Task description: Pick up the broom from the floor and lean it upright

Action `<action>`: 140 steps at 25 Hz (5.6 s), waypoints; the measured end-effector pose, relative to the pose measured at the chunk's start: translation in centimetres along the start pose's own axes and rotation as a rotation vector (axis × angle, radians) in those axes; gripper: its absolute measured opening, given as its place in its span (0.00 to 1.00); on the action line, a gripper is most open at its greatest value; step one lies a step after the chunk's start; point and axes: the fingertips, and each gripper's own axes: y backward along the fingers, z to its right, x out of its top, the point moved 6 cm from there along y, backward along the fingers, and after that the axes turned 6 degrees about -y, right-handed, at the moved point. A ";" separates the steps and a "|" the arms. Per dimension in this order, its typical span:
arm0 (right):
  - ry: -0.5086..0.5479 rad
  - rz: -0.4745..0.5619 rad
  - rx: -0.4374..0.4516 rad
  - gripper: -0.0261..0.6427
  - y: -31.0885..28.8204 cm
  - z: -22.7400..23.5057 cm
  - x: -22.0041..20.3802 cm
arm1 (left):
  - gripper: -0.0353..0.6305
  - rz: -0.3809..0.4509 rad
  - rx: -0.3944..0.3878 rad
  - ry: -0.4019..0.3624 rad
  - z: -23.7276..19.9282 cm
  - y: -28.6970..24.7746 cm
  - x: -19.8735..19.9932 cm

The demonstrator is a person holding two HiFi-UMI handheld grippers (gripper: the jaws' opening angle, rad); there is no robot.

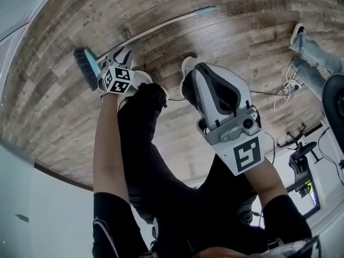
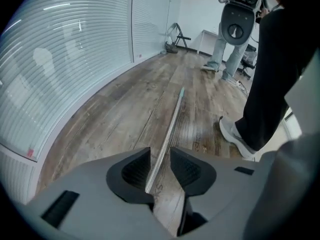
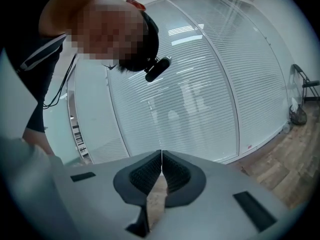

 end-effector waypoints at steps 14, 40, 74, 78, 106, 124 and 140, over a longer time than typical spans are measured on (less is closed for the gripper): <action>0.052 -0.070 0.061 0.07 -2.2 3.9 -3.3 | 0.25 -0.119 -0.078 -0.058 0.7 -8.7 -2.3; 0.002 -0.062 0.171 0.07 -5.8 3.8 -2.7 | 0.20 -0.268 -0.127 -0.237 1.8 -12.5 -2.4; -0.058 0.067 0.055 0.07 6.7 -11.0 19.0 | 0.18 -0.122 0.098 -0.059 -0.6 21.1 12.0; -0.053 0.111 0.062 0.07 9.1 -12.3 22.8 | 0.18 -0.070 0.140 -0.031 -0.5 25.6 14.8; 0.080 0.213 0.279 0.30 14.9 -17.6 39.6 | 0.18 0.106 0.148 -0.208 3.5 46.7 32.8; 0.156 0.342 0.274 0.17 16.9 -14.2 46.4 | 0.19 0.266 0.155 -0.208 6.3 47.7 41.9; 0.181 0.357 0.023 0.17 18.2 -1.5 51.1 | 0.24 0.542 -0.003 0.200 5.4 50.1 45.5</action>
